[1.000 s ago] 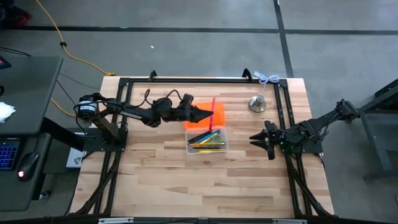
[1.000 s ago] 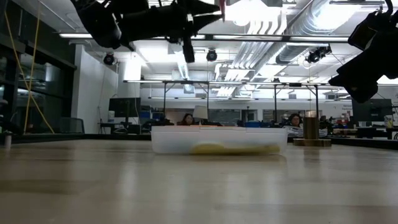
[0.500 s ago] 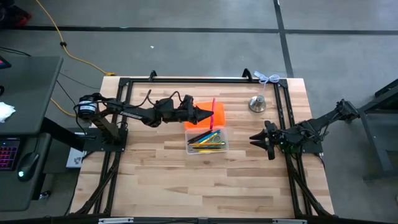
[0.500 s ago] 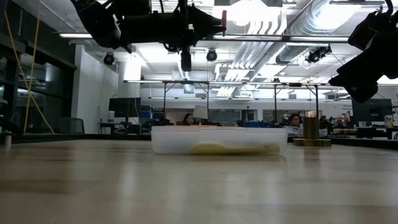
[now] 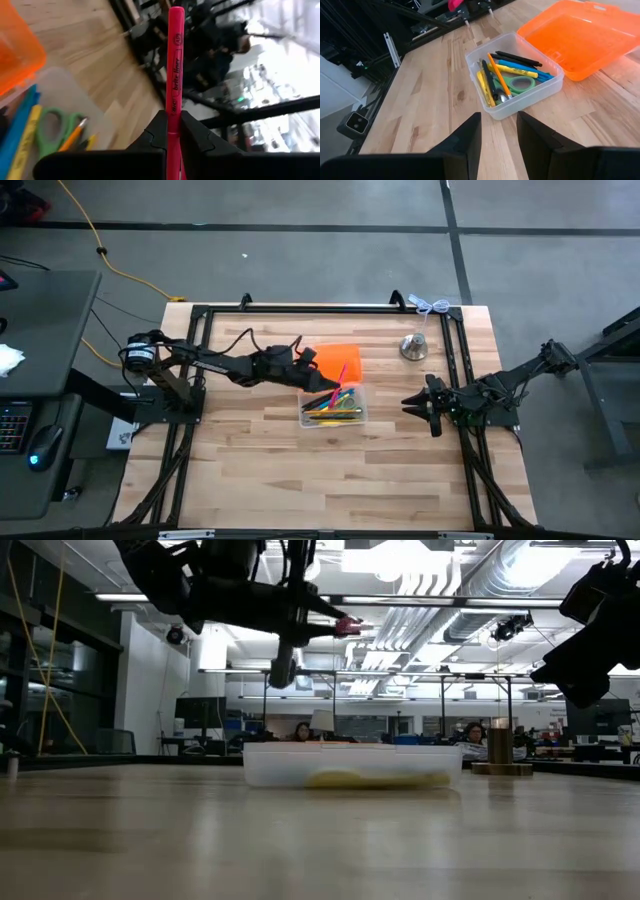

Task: Pick & place school supplies into a supply box
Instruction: Put the pink pen into the orange supply box

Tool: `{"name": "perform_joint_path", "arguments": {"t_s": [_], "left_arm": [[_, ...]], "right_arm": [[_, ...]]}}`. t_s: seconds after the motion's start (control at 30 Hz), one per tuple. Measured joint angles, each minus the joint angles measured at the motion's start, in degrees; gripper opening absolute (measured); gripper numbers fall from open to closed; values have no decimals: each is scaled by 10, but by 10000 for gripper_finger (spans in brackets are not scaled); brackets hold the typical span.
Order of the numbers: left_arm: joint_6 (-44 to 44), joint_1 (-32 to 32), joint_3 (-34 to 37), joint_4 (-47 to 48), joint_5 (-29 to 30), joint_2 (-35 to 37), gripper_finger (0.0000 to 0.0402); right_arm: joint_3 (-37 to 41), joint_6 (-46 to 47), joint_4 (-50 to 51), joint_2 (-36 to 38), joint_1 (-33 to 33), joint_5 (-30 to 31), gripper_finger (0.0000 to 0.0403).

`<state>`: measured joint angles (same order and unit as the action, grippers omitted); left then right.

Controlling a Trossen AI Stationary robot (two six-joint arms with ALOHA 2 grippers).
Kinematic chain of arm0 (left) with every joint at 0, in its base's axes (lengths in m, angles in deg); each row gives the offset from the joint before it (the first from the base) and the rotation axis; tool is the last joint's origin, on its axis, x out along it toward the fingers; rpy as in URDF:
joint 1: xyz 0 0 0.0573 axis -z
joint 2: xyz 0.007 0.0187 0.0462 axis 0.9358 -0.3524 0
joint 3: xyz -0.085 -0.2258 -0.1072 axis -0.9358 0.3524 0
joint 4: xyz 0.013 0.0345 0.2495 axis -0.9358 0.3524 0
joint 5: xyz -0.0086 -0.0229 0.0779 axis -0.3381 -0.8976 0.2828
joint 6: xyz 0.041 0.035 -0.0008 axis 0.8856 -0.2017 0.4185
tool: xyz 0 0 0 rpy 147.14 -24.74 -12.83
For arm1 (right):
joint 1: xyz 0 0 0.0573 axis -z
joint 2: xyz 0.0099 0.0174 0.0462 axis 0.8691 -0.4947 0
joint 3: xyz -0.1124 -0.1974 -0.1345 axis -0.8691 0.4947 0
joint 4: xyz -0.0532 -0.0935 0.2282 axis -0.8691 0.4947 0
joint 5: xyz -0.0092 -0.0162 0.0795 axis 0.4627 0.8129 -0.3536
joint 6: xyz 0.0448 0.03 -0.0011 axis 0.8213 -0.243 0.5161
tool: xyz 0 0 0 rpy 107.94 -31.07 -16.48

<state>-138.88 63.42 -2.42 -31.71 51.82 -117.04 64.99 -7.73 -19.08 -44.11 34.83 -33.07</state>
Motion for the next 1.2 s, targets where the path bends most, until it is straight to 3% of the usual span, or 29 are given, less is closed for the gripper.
{"name": "perform_joint_path", "arguments": {"t_s": [0.13, 0.33, 0.5, 0.73, 0.93, 1.2], "left_arm": [[38, 4, -6, 35, -10, 0, 56], [159, 9, -66, 165, -39, 0, 56], [255, 9, -144, 345, -30, 0, 56], [387, 9, -257, 590, 26, 0, 56], [463, 9, -308, 687, 61, 0, 56], [517, 23, -317, 760, 96, 0, 56]], "right_arm": [[0, 1, 0, 0, 0, 1, 103], [0, 10, 0, 0, 0, 1, 103], [0, 14, 0, 0, 0, 1, 103], [0, 14, 0, 0, 0, 1, 103], [0, 14, 0, 0, 0, 1, 103], [0, 11, 7, 0, 0, 3, 103]]}}
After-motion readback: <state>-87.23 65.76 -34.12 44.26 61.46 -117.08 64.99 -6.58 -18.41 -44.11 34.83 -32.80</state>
